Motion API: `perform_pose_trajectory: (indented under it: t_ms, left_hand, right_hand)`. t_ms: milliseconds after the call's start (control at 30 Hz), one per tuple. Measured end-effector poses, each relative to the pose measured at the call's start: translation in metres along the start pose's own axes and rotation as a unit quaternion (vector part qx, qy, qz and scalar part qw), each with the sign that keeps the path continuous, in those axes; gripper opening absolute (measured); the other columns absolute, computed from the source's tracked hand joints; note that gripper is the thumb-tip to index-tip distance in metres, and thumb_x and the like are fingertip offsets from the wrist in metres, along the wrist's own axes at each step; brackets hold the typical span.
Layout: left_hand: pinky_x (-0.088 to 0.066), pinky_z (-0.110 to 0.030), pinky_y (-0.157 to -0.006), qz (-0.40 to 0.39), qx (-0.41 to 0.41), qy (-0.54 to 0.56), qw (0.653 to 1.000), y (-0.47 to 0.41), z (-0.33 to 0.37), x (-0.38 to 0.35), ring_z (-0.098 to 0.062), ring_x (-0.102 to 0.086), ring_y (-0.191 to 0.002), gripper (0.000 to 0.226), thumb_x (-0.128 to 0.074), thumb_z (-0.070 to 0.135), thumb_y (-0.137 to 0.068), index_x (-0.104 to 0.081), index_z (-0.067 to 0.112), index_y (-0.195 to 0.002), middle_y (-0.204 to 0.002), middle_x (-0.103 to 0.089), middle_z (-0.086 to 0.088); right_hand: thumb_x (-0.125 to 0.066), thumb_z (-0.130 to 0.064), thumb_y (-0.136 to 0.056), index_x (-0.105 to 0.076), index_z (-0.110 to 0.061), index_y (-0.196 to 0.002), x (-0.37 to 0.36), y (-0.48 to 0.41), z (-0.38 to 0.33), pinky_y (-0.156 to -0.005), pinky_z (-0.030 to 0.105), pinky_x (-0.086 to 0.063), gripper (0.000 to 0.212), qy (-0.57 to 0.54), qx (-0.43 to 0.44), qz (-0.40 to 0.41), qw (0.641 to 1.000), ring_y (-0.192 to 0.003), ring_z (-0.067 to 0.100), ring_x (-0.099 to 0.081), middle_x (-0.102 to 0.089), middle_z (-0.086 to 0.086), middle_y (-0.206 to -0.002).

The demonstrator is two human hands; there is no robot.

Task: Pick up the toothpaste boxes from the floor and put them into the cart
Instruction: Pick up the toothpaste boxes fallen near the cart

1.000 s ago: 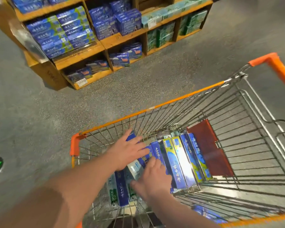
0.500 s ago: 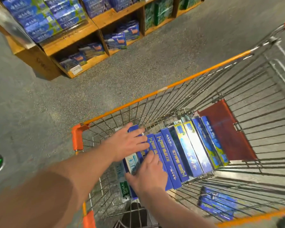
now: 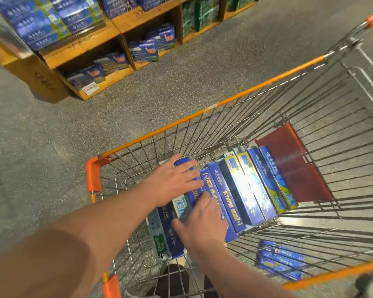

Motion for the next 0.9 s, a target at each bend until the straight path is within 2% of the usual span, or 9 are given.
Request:
perform_pose_trajectory:
  t_ms: [200,333,433,533,700,900]
  left_hand:
    - [-0.001,-0.071,-0.119,-0.035,0.028,0.022,0.999,-0.002,0.008,-0.007,-0.032,0.021,-0.154,0.105,-0.073,0.029,-0.084,0.0,0.029,-0.159,-0.168,0.002,-0.004]
    - [0.015,-0.076,-0.112,-0.055,0.029,0.018,0.998,-0.002,0.011,-0.005,-0.034,0.028,-0.152,0.115,-0.072,0.046,-0.077,0.003,0.025,-0.162,-0.169,0.01,-0.006]
    - [0.019,-0.075,-0.11,-0.071,0.021,0.023,0.997,0.001,0.01,-0.001,-0.033,0.03,-0.151,0.119,-0.069,0.054,-0.074,0.007,0.026,-0.162,-0.169,0.016,-0.006]
    - [0.016,-0.072,-0.113,-0.073,0.023,0.042,0.996,0.004,0.01,0.003,-0.03,0.029,-0.152,0.108,-0.06,0.053,-0.079,0.005,0.027,-0.162,-0.17,0.017,-0.004]
    - [0.008,-0.063,-0.121,-0.039,0.021,0.079,0.996,0.001,0.013,0.011,-0.027,0.019,-0.155,0.089,-0.049,0.048,-0.086,-0.011,0.025,-0.163,-0.172,0.008,-0.005]
    - [-0.001,-0.055,-0.125,-0.014,0.031,0.107,0.994,0.001,0.014,0.023,-0.024,0.005,-0.158,0.075,-0.039,0.048,-0.094,-0.018,0.023,-0.162,-0.172,-0.004,-0.003]
  right_hand:
    - [-0.062,-0.079,-0.078,-0.013,-0.013,-0.149,-0.001,-0.002,0.004,-0.095,0.042,-0.051,0.108,0.0,0.007,0.008,1.0,-0.133,0.024,-0.04,-0.036,0.002,-0.141]
    - [-0.055,-0.084,-0.078,-0.003,-0.011,-0.155,0.003,-0.002,0.006,-0.105,0.044,-0.044,0.119,0.008,0.013,0.008,1.0,-0.144,0.026,-0.031,-0.024,0.006,-0.156]
    - [-0.053,-0.085,-0.078,0.003,-0.011,-0.159,0.003,-0.001,0.007,-0.113,0.048,-0.038,0.123,0.003,0.016,-0.007,1.0,-0.149,0.028,-0.025,-0.018,0.008,-0.163]
    - [-0.05,-0.085,-0.078,0.001,-0.011,-0.16,0.007,0.003,0.009,-0.112,0.047,-0.038,0.121,0.004,0.019,0.0,1.0,-0.148,0.027,-0.027,-0.022,0.006,-0.163]
    - [-0.051,-0.082,-0.079,0.001,-0.01,-0.161,0.009,0.008,0.012,-0.114,0.049,-0.035,0.121,0.006,0.014,-0.002,1.0,-0.149,0.028,-0.026,-0.022,0.006,-0.163]
    - [-0.05,-0.08,-0.082,0.001,-0.011,-0.162,0.021,0.018,0.012,-0.114,0.05,-0.034,0.118,0.008,0.021,0.007,1.0,-0.148,0.029,-0.027,-0.025,0.007,-0.161]
Point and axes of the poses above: each hand's wrist, its own y-axis away from the middle knuckle, its own x-axis out of the back of the hand, z = x × y, the point moved 9 cm from there along -y, towards the middle knuckle
